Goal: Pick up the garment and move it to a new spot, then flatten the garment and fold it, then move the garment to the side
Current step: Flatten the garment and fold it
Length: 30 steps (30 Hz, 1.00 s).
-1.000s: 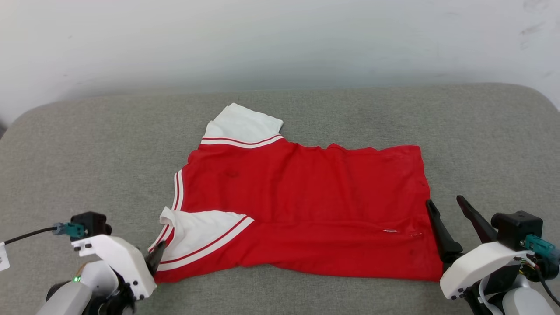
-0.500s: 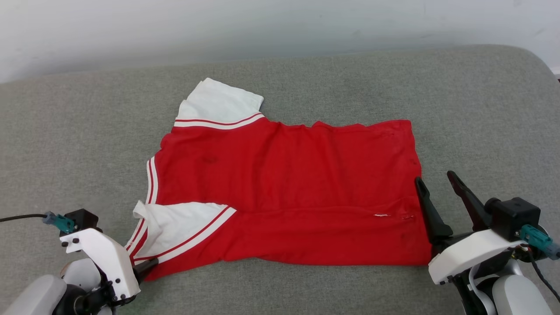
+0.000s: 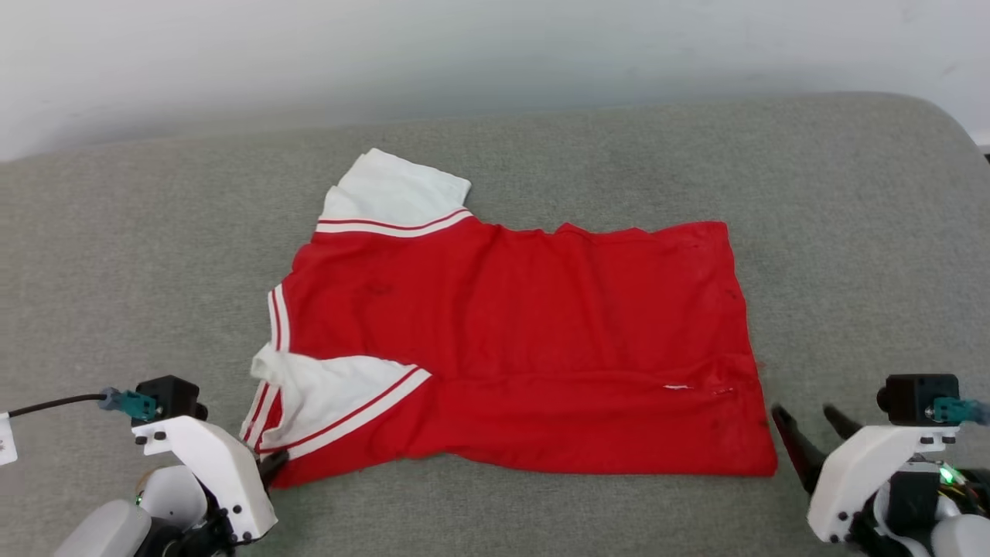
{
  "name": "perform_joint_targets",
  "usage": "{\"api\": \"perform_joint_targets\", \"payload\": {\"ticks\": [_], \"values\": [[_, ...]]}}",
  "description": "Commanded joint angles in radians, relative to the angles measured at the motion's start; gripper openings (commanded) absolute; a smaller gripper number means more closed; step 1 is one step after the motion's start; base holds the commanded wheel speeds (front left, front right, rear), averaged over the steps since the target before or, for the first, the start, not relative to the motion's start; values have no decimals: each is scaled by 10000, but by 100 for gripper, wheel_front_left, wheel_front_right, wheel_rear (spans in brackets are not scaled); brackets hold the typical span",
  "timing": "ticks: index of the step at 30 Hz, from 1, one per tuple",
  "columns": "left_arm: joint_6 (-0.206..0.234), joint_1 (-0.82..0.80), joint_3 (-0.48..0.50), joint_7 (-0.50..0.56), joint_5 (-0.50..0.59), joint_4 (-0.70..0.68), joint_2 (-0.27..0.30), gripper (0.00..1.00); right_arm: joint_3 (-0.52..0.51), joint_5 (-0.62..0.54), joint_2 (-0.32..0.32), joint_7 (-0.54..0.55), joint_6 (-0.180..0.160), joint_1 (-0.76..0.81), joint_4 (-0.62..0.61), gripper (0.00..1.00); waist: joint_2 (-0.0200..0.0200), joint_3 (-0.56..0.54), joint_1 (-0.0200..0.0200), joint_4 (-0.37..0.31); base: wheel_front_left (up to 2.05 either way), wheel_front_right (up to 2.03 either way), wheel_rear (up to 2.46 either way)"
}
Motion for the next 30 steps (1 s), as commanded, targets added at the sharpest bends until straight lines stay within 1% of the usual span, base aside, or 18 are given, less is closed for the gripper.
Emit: {"api": "perform_joint_targets", "payload": {"ticks": [1,3,5,7,10,14,15,16,17,19,23,27,30], "values": [[46,89,58,-156,74,-130,7,0,-56,34,-105,442,-4,48,32,100,0,-116,0,142,0,0,0],[73,167,164,-383,63,-453,-19,0,-172,252,-115,1646,-4,102,88,100,0,-156,0,278,0,0,0],[128,209,208,-525,169,-764,35,0,-214,295,-128,2515,-4,63,60,100,0,-133,0,414,0,0,0],[168,194,210,-593,204,-1107,23,0,-264,290,-82,2970,-4,-55,40,100,0,-72,0,551,0,0,0],[299,195,156,-601,338,-1512,83,0,-277,234,54,3350,-4,-265,188,100,0,69,0,705,0,0,0],[303,71,68,-623,444,-1739,38,0,-311,207,320,4002,-4,-337,856,100,0,253,0,914,0,0,0],[274,74,23,-581,450,-1719,20,0,-270,239,447,4175,-2,-292,1019,44,0,279,0,964,0,0,0],[240,90,-6,-568,443,-1698,-6,0,-211,265,554,4309,1,-254,1145,11,0,289,0,994,0,0,0],[218,112,-32,-591,457,-1695,-36,0,-186,294,635,4427,10,-225,1253,0,0,285,0,1021,0,0,0],[213,189,-76,-671,487,-1645,-82,0,-213,321,667,4396,10,-245,1246,0,0,230,0,1078,0,0,0],[155,313,-103,-813,478,-1557,-183,0,-318,259,333,4157,3,-379,881,0,0,-54,0,1145,0,0,0],[270,514,-82,-1103,563,-1529,-255,0,-249,354,57,4095,-2,-318,323,0,0,-553,0,1170,0,0,0],[390,757,-101,-1270,613,-1623,-301,0,-186,422,-63,4244,-2,-58,-85,0,0,-978,0,1223,0,0,0]]}}
